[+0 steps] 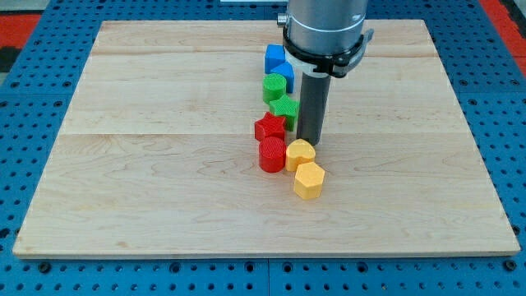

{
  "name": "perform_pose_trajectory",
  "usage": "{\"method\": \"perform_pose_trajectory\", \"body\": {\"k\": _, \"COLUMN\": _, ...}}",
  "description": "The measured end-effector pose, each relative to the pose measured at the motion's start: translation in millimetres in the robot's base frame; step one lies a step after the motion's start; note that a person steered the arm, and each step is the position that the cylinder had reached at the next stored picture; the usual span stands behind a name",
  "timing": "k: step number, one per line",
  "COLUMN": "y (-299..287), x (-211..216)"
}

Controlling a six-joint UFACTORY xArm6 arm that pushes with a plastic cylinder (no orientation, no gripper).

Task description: Move the line of blocks right a bit

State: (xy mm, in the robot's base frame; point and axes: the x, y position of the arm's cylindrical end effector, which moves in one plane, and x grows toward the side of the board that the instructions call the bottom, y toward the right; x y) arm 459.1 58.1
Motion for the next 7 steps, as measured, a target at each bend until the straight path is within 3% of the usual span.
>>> {"method": "perform_pose_trajectory", "body": {"k": 2, "y": 0, "x": 7}}
{"method": "perform_pose_trajectory", "body": {"k": 3, "y": 21, "x": -27}}
{"method": "perform_pose_trajectory", "body": {"k": 4, "y": 79, "x": -41}}
{"method": "perform_pose_trajectory", "body": {"k": 6, "y": 172, "x": 47}}
{"method": "perform_pose_trajectory", "body": {"k": 7, "y": 170, "x": 98}}
